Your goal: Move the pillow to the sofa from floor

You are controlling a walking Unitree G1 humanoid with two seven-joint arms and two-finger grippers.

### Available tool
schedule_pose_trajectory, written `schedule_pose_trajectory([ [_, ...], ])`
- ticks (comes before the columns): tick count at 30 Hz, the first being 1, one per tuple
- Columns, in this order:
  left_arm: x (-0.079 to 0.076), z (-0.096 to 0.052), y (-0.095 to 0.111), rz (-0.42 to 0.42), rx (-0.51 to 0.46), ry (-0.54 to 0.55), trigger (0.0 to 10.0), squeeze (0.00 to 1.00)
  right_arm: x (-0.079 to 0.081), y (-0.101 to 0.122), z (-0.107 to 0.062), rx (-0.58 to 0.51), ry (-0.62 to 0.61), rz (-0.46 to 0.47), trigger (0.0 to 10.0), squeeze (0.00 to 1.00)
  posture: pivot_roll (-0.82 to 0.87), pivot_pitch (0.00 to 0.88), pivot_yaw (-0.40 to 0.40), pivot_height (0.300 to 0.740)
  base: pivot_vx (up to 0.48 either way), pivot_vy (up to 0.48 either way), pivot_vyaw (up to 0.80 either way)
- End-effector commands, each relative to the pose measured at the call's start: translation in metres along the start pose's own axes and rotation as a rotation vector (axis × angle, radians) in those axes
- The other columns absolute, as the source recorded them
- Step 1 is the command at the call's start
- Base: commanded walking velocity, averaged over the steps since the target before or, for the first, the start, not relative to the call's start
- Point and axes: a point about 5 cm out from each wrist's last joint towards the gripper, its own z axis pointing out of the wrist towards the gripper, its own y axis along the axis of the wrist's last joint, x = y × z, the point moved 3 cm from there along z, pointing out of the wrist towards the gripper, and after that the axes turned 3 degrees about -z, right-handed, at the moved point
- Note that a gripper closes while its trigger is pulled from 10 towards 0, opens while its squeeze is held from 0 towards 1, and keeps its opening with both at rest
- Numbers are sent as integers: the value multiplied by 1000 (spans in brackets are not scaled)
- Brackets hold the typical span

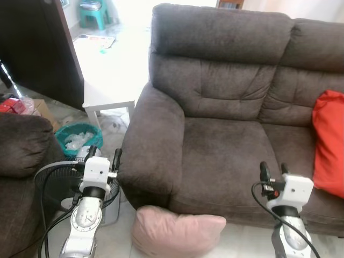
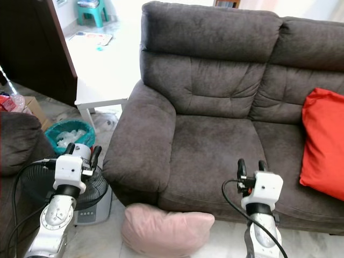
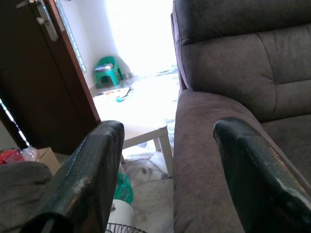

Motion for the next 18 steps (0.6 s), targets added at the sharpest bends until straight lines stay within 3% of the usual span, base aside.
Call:
schedule_pose_trajectory([
  [1, 0, 4, 0, -17, 21, 4, 10000, 0, -1, -2, 1, 17, -24, 10, 10000, 0, 72, 0, -38, 740, 0, 0, 0],
  [8, -1, 23, 13, -28, 2, -61, 10000, 0, -5, -4, -5, 43, -110, 38, 10000, 0, 41, 0, 23, 740, 0, 0, 0],
  [18, -11, 28, 17, -54, 5, -120, 10000, 0, -3, -7, -21, 61, -146, 56, 10000, 0, 17, 0, 58, 740, 0, 0, 0],
])
